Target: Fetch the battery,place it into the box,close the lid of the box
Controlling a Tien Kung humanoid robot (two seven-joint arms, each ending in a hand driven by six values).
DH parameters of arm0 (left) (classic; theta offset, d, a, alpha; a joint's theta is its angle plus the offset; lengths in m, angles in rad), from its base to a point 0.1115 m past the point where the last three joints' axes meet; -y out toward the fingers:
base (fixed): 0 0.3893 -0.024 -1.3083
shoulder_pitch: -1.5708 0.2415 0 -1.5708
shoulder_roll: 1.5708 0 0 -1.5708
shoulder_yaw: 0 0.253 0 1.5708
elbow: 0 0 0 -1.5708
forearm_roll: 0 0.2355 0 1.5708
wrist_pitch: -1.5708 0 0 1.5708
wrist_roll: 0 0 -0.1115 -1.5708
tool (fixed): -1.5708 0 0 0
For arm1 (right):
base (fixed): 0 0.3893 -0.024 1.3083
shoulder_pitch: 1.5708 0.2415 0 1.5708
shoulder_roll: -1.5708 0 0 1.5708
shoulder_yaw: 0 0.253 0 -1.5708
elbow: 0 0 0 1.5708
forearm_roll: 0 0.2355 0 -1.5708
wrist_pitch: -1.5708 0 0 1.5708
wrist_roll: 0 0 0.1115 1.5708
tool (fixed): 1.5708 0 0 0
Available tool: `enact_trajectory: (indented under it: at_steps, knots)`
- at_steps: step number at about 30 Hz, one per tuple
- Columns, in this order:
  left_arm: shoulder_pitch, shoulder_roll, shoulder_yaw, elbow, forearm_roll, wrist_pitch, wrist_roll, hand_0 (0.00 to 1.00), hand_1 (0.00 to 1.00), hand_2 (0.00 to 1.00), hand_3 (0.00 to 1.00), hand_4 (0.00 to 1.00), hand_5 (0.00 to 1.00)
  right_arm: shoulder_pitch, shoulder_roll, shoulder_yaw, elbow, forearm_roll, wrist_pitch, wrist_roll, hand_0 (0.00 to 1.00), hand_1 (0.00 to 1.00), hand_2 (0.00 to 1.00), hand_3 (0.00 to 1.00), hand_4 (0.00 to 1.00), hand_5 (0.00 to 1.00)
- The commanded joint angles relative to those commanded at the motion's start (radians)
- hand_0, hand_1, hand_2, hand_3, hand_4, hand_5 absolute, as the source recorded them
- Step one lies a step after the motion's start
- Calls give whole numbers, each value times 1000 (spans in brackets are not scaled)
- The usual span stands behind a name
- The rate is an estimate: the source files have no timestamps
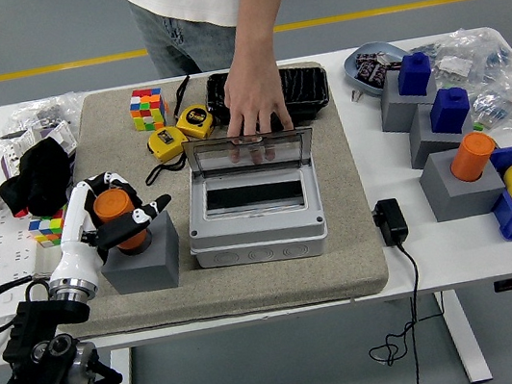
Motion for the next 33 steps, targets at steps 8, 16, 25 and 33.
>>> enact_trajectory:
  at_steps: [8,16,25,33]
  knots:
    - [-24,20,32,-31,-133,78,-72,74,2,2,2,943,392,0,-1,-7,1,2,2,0,818,784,743,750,981,653]
    - [-76,61,164,-101,-6,104,-52,69,2,2,2,926,415,1,-4,-16,-1,5,2,0,819,784,743,750,981,653]
    - [-190,99,397,-68,128,140,-62,69,2,2,2,909,428,4,-6,-22,-1,9,3,0,818,784,743,750,981,652]
    - [-301,108,557,-29,297,170,-76,71,2,2,2,863,432,10,-10,-31,-1,12,2,-1,818,784,743,748,981,653]
